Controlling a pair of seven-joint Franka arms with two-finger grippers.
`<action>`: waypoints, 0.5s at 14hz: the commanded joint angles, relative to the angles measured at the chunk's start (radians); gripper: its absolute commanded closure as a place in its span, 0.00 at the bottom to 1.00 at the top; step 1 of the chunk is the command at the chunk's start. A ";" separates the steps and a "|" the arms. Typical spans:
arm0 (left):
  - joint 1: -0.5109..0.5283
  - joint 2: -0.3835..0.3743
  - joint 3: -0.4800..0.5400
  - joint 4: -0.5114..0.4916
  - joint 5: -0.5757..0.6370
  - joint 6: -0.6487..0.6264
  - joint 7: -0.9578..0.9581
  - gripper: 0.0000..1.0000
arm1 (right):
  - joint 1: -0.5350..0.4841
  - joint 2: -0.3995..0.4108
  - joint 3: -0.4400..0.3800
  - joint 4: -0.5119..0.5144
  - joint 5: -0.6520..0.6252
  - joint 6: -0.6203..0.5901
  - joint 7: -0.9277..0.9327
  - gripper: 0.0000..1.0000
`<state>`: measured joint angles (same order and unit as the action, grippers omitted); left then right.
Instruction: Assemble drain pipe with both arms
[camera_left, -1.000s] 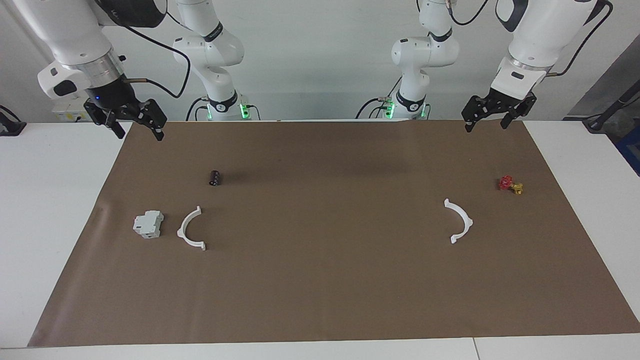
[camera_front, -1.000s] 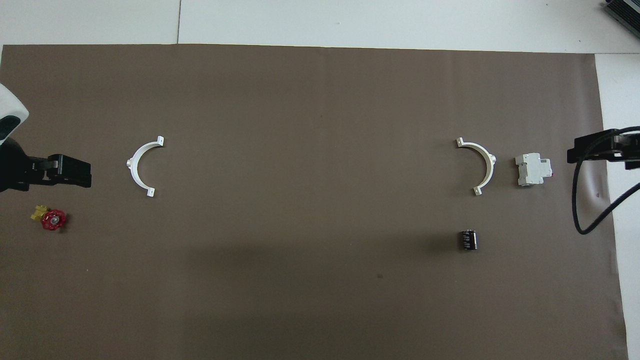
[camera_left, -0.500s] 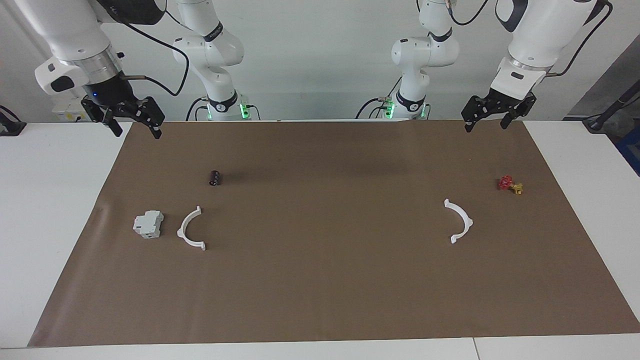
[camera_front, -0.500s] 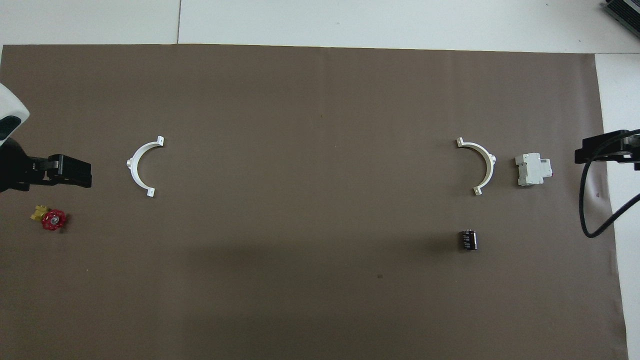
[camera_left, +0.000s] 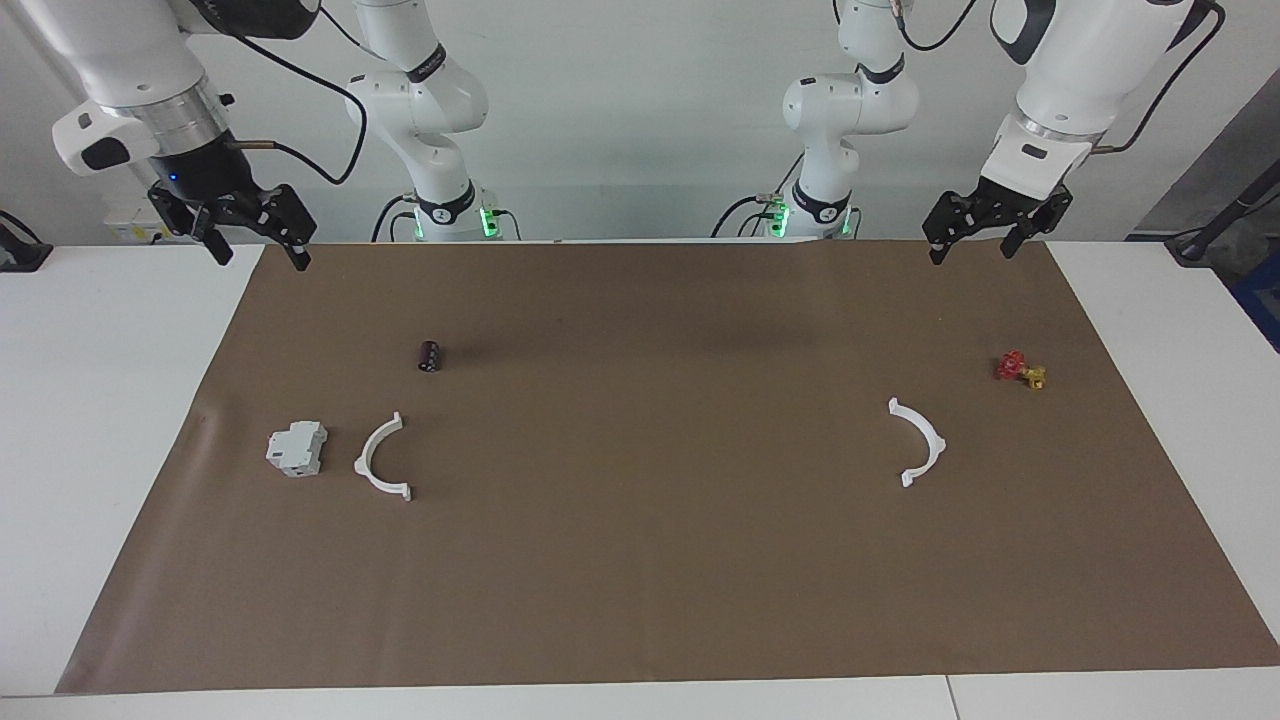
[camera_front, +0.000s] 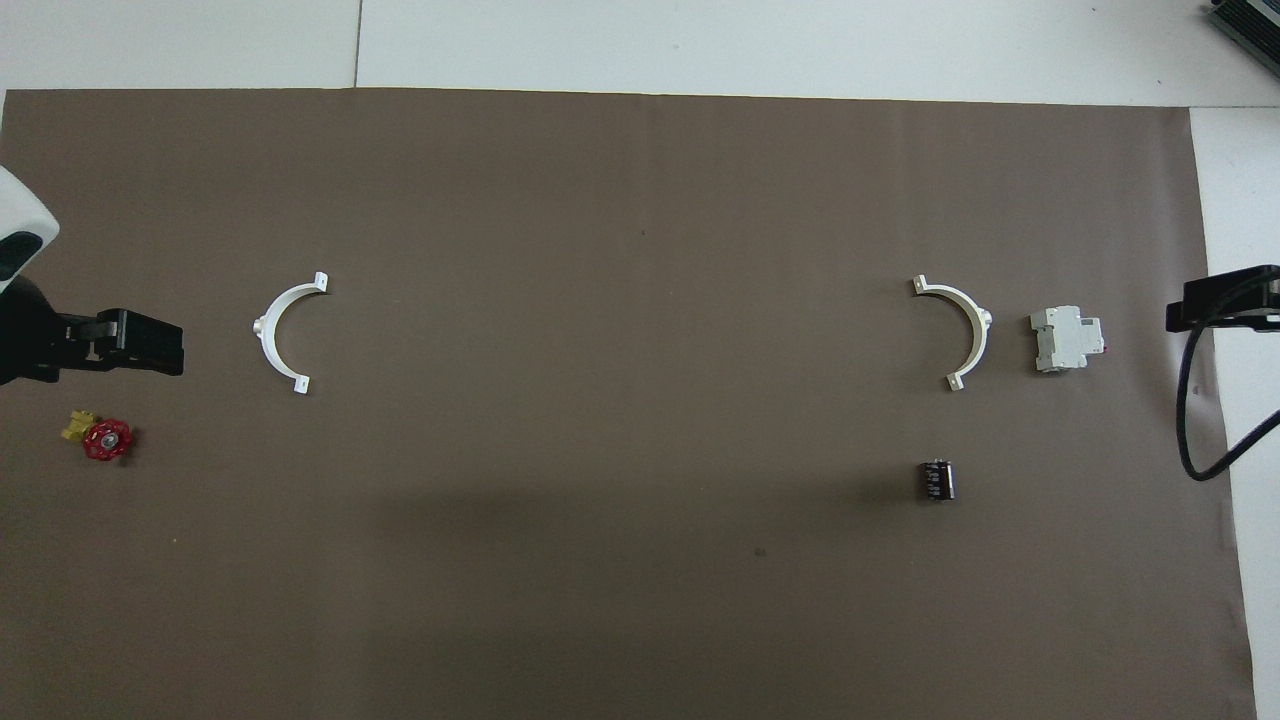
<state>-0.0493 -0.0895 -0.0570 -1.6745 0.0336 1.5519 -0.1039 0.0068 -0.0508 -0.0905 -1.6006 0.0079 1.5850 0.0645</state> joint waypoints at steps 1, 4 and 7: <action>-0.012 -0.026 0.011 -0.034 -0.015 0.022 0.010 0.00 | -0.007 -0.040 0.006 -0.067 -0.006 0.039 0.004 0.00; -0.012 -0.026 0.011 -0.033 -0.015 0.020 0.010 0.00 | -0.007 -0.040 0.006 -0.076 -0.003 0.064 0.004 0.00; -0.012 -0.026 0.011 -0.033 -0.015 0.020 0.010 0.00 | -0.011 -0.037 0.006 -0.082 0.000 0.078 0.004 0.00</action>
<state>-0.0493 -0.0895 -0.0570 -1.6745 0.0336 1.5519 -0.1039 0.0067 -0.0573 -0.0905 -1.6380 0.0079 1.6271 0.0645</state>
